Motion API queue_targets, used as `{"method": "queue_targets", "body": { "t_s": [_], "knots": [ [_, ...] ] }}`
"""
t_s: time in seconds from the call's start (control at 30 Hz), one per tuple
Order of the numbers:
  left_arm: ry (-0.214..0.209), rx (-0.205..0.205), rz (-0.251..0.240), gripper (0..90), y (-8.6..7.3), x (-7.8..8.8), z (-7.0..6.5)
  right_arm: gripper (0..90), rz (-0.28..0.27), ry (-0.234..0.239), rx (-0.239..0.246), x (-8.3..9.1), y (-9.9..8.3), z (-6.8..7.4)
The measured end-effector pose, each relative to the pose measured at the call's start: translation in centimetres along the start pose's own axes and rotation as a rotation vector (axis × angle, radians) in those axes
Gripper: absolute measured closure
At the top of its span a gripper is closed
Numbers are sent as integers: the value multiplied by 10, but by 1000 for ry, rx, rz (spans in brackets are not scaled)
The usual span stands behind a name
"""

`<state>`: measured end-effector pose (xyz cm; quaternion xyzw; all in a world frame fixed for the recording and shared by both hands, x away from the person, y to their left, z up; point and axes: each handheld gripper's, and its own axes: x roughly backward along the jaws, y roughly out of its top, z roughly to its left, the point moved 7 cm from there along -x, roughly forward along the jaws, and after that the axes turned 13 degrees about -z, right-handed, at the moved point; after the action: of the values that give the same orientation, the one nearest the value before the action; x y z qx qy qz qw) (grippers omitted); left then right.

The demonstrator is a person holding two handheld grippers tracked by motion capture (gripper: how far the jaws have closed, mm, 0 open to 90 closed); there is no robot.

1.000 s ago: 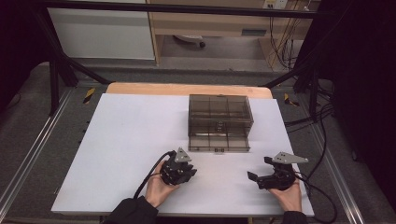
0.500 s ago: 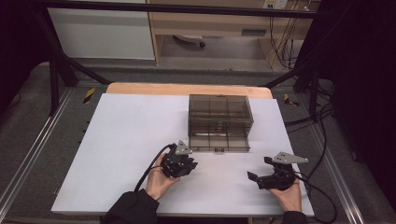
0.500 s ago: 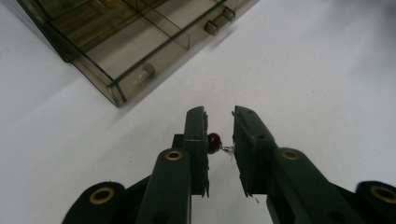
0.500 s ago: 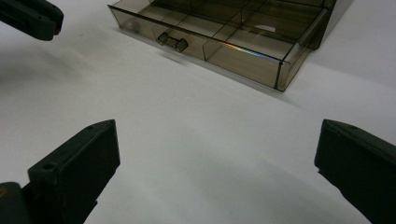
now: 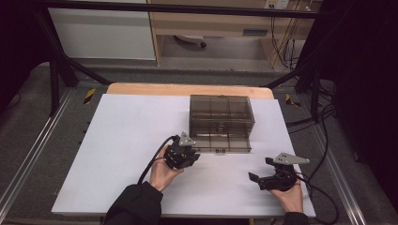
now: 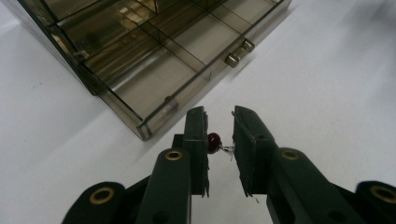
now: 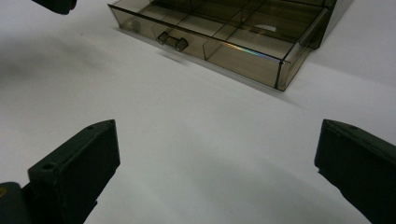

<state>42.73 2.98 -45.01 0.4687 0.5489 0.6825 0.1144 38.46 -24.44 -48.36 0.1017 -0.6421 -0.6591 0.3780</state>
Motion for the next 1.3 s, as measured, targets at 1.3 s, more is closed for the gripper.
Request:
{"method": "queue_targets", "body": {
  "t_s": [1.3],
  "knots": [
    [65,54,4,751,20,-45,35,7,2,2,4,-1,-1,0]
  ]
}}
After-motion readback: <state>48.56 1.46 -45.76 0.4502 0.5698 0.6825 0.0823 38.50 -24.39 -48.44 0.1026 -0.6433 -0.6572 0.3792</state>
